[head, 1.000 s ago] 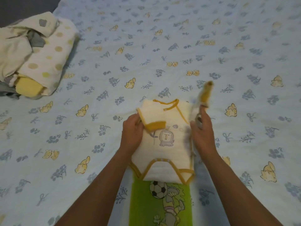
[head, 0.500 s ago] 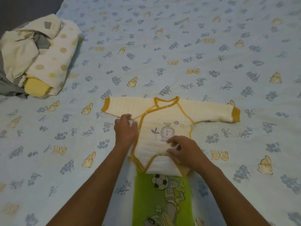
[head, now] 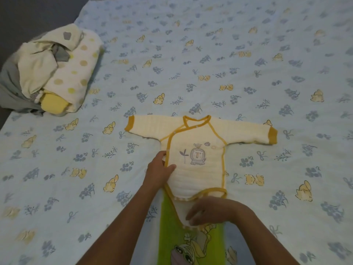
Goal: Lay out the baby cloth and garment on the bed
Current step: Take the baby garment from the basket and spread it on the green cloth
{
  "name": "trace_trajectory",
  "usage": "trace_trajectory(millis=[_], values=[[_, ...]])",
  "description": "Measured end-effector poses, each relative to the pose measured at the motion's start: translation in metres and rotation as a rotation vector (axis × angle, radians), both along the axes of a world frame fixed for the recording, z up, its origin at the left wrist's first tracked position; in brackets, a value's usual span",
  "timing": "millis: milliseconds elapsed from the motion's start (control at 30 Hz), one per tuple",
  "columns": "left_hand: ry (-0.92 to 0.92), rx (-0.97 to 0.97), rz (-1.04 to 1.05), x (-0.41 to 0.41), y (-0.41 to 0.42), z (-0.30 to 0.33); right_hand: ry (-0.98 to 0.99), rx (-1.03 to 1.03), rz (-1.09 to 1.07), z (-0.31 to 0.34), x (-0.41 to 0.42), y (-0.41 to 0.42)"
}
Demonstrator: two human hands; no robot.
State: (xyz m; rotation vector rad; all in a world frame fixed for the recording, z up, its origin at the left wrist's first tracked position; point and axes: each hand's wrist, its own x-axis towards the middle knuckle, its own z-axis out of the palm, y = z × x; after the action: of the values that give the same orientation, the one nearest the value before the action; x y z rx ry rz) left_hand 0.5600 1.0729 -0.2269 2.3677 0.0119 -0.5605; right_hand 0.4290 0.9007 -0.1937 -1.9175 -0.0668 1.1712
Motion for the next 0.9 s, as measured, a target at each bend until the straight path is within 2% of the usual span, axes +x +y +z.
trace_trajectory(millis=[133,200,267,333,400,467,567,633,733,833,900], values=[[-0.051,-0.123,-0.145,-0.017,-0.02,0.016,-0.148,-0.04,-0.792,0.001,0.013,-0.011],[-0.02,-0.218,-0.263,-0.03,-0.035,0.023,-0.163,0.003,-0.954,0.003,0.024,-0.01],[0.127,-0.322,-0.325,-0.039,-0.047,0.026,-0.141,0.019,-0.985,0.003,0.033,-0.008],[0.126,-0.333,-0.241,-0.042,-0.052,0.024,-0.165,-0.094,-0.979,-0.003,0.036,-0.008],[-0.117,-0.187,-0.142,-0.043,-0.047,0.014,-0.246,-0.199,-1.0,-0.012,0.034,-0.011],[-0.312,-0.049,-0.165,-0.044,-0.038,0.002,-0.303,-0.288,-1.107,-0.023,0.026,-0.016],[-0.284,0.096,-0.249,-0.053,-0.033,-0.012,-0.348,-0.445,-1.363,-0.032,0.01,-0.034],[-0.264,0.27,-0.291,-0.059,-0.04,-0.017,-0.332,-0.522,-1.435,-0.037,-0.002,-0.05],[-0.33,0.441,-0.304,-0.067,-0.056,-0.022,-0.324,-0.585,-1.403,-0.04,-0.013,-0.073],[-0.352,0.507,-0.357,-0.075,-0.064,-0.023,-0.377,-0.688,-1.355,-0.038,-0.015,-0.097],[-0.394,0.485,-0.416,-0.079,-0.065,-0.02,-0.431,-0.76,-1.329,-0.035,-0.014,-0.116]])
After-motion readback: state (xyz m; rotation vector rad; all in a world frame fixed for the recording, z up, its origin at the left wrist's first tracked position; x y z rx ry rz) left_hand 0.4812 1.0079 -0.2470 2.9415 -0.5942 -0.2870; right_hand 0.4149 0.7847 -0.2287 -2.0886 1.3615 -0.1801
